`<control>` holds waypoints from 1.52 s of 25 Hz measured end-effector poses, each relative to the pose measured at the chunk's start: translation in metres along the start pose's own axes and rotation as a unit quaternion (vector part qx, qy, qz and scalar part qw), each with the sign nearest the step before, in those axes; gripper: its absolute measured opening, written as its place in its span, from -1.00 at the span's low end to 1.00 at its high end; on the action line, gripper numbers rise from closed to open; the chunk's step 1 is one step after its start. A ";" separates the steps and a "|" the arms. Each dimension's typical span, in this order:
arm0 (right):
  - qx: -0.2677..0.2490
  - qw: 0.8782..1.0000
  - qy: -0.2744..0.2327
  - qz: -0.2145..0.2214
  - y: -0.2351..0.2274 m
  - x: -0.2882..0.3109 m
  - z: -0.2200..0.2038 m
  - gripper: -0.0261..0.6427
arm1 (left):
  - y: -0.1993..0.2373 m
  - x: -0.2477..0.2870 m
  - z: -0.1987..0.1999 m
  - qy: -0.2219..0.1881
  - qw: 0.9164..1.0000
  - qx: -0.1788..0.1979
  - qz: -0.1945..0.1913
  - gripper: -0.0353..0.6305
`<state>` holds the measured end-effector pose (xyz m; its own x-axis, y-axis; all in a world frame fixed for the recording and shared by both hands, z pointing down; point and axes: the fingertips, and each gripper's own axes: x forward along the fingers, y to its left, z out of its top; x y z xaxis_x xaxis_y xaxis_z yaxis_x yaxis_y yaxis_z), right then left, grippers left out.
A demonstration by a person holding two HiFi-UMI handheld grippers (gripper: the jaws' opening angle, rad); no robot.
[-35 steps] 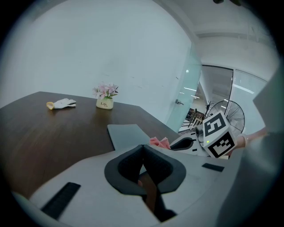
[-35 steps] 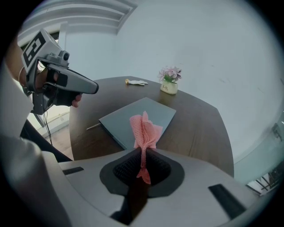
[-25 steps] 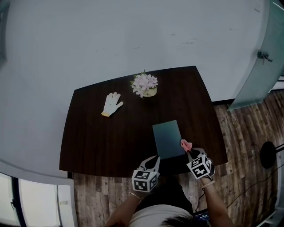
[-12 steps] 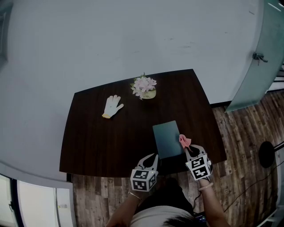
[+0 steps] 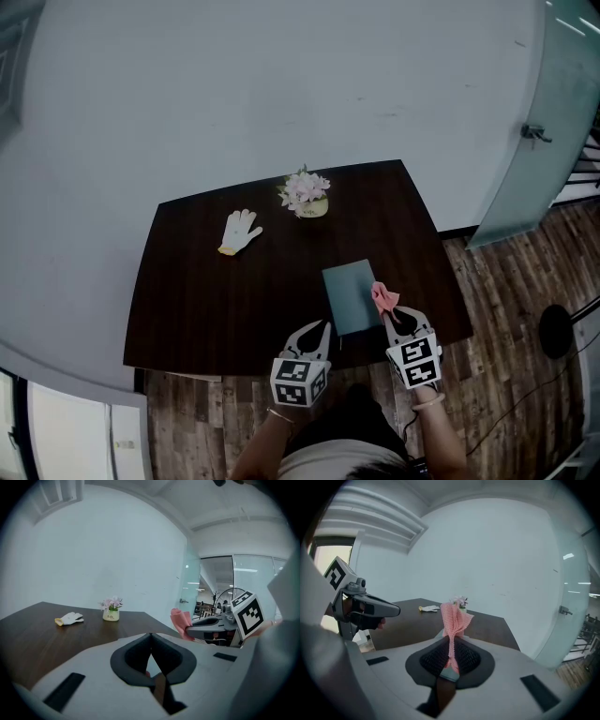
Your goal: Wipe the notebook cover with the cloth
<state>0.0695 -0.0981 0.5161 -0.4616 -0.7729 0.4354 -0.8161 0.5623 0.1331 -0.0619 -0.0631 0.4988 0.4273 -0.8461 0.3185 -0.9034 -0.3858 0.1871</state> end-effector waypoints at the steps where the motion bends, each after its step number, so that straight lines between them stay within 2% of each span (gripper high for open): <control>1: 0.000 1.000 -0.006 -0.003 0.003 -0.005 0.004 -0.83 | -0.001 -0.005 0.003 -0.004 1.000 0.002 -0.002 -0.84; 13: -0.002 0.997 -0.066 -0.029 0.043 -0.061 0.049 -0.83 | -0.016 -0.065 0.039 -0.056 0.998 0.021 -0.020 -0.84; 23: -0.006 0.993 -0.108 -0.045 0.076 -0.105 0.082 -0.83 | -0.033 -0.112 0.057 -0.079 0.995 0.044 -0.042 -0.84; 31: -0.021 0.989 -0.134 -0.051 0.078 -0.126 0.095 -0.83 | -0.046 -0.131 0.074 -0.099 0.993 0.055 -0.038 -0.84; 38: -0.022 0.989 -0.142 -0.034 0.067 -0.145 0.094 -0.83 | -0.067 -0.130 0.087 -0.117 0.992 0.054 -0.014 -0.84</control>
<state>0.0492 0.0238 0.3785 -0.4907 -0.8570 0.1572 -0.8355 0.5140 0.1941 -0.0602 0.0410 0.3640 0.4442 -0.8917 0.0875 -0.8950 -0.4372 0.0879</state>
